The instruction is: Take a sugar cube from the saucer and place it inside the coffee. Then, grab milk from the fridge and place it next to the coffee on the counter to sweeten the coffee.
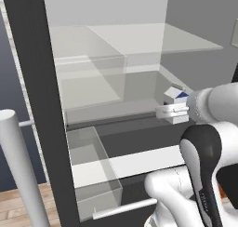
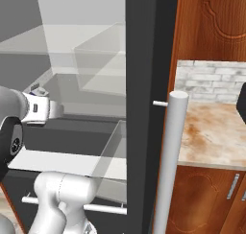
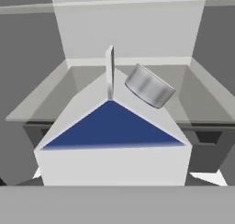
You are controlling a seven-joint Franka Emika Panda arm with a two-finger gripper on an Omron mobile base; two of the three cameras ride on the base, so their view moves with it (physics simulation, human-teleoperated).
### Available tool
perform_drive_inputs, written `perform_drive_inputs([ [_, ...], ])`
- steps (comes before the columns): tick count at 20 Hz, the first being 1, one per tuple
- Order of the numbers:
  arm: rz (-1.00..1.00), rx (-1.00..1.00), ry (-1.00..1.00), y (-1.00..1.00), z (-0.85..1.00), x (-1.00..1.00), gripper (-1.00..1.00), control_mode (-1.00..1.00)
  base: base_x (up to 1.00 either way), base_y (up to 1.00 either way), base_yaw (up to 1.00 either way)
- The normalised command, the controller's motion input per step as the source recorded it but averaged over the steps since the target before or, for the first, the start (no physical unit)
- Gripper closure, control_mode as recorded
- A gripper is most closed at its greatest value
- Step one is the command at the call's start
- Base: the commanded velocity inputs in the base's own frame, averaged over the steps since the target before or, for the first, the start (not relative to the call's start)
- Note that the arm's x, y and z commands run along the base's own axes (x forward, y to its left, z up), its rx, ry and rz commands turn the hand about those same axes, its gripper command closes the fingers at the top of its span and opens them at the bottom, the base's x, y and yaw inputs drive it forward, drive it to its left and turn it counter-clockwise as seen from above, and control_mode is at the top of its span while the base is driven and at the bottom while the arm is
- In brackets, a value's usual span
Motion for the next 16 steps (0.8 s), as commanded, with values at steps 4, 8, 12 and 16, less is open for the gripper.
perform_drive_inputs([
  [4,0.0,0.0,-0.01,0.0,0.0,-0.25,1.0,1.0,-0.75,0.0,-0.18],
  [8,0.0,0.0,0.0,0.0,0.0,0.0,1.0,1.0,-1.0,0.0,-0.56],
  [12,0.0,0.0,0.0,0.0,0.0,0.0,1.0,1.0,-0.77,-0.03,-0.71],
  [16,0.0,0.0,0.0,0.0,0.0,0.0,1.0,1.0,-0.7,-0.07,-0.72],
])
